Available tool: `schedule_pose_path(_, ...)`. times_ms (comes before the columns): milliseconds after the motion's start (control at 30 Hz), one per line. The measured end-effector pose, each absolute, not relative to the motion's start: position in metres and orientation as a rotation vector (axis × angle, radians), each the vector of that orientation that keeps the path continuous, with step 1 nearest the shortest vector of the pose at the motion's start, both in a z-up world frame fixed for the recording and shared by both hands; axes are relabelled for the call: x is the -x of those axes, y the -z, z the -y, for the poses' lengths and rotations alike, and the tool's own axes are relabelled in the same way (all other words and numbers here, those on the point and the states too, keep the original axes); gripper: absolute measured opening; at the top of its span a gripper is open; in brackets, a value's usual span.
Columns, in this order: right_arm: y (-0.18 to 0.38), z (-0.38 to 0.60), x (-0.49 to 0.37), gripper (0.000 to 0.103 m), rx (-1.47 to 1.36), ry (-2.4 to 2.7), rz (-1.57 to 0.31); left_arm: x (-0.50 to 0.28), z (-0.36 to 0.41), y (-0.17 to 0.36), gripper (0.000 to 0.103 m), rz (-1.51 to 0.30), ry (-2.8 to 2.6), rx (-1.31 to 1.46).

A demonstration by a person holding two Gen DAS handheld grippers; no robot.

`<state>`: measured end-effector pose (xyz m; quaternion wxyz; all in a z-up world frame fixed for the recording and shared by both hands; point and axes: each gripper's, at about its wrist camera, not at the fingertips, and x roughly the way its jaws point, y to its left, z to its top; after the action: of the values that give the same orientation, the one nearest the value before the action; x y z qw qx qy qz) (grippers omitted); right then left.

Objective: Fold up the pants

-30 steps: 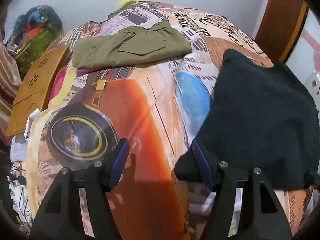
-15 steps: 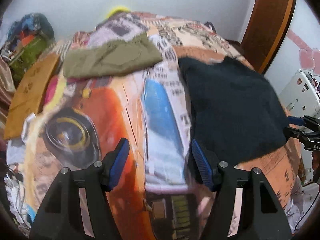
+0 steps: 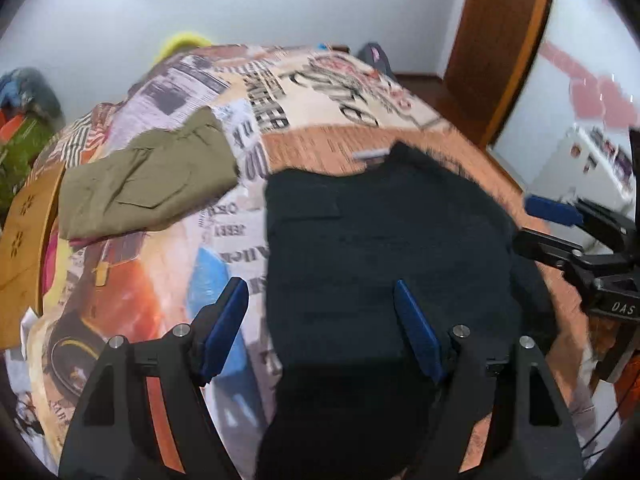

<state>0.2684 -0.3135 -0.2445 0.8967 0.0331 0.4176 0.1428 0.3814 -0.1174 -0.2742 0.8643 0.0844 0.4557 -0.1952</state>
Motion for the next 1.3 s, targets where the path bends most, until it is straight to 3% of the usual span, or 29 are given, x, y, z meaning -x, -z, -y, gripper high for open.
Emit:
schedule_pose_path(200, 0.279, 0.302, -0.27, 0.059, 0.084, -0.26, -0.91, -0.393, 0.109, 0.294, 0.076, -0.985, 0.391, -0.232)
schedule_pose_path(600, 0.253, 0.362, -0.264, 0.059, -0.079, -0.204, -0.898, -0.409, 0.047, 0.261, 0.075, -0.954, 0.302, -0.092)
schedule_pose_path(1033, 0.281, 0.327, -0.311, 0.058, 0.036, -0.191, -0.942, -0.424, 0.107, 0.299, 0.079, -0.998, 0.387, -0.252)
schedule_pose_path(1167, 0.268, 0.354, -0.301, 0.058, -0.093, -0.204, -0.944, -0.423, 0.093, 0.282, 0.079, -0.98, 0.364, -0.18)
schedule_pose_path(1300, 0.251, 0.347, -0.29, 0.058, -0.049, -0.239, -0.922, -0.405, 0.091, 0.261, 0.078, -0.945, 0.381, -0.174)
